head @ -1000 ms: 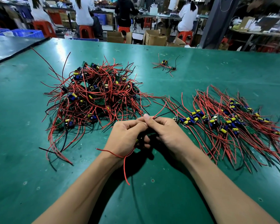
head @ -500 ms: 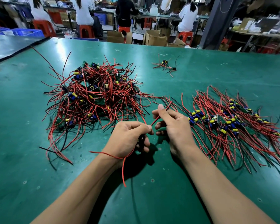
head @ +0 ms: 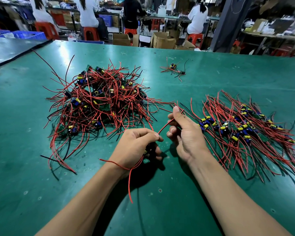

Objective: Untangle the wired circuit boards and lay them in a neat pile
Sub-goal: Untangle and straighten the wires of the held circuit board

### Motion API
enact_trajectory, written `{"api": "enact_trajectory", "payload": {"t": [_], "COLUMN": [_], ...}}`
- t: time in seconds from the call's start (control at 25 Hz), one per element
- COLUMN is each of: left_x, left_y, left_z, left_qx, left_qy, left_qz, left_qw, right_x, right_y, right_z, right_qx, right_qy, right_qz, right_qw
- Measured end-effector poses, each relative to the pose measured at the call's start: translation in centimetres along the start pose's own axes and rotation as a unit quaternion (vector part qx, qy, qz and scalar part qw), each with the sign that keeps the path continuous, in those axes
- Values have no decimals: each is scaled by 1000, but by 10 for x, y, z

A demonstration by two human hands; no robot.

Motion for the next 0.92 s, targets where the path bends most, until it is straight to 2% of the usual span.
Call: {"api": "enact_trajectory", "payload": {"t": [0.12, 0.24, 0.4, 0.52, 0.68, 0.76, 0.92], "left_x": [2, 2, -2, -1, -1, -1, 1], "left_y": [6, 2, -10, -9, -9, -7, -10], "left_z": [1, 1, 0, 2, 2, -2, -4], "left_qx": [29, 27, 17, 27, 36, 42, 24], "left_qy": [5, 19, 32, 37, 31, 16, 4], "left_qz": [-16, 6, 66, 58, 51, 40, 34], "left_qw": [999, 999, 997, 997, 998, 998, 999], "right_x": [3, 3, 13, 27, 25, 20, 4], "right_y": [6, 9, 14, 27, 29, 26, 12], "right_z": [9, 10, 27, 49, 44, 37, 18], "right_qx": [-22, 0, 92, 186, 233, 246, 300], "right_qy": [44, 36, 72, 105, 95, 97, 45], "right_qz": [-21, -37, -74, -138, -159, -156, -106], "right_qw": [999, 999, 990, 967, 955, 952, 947]}}
Point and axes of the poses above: each hand's wrist, its own x-axis away from the middle knuckle, its own y-axis out of the palm, z = x × y, the point moved 10 cm from there along -x, towards the middle knuckle, and after that the axes turned 15 degrees about -x, right-handed, at the moved point
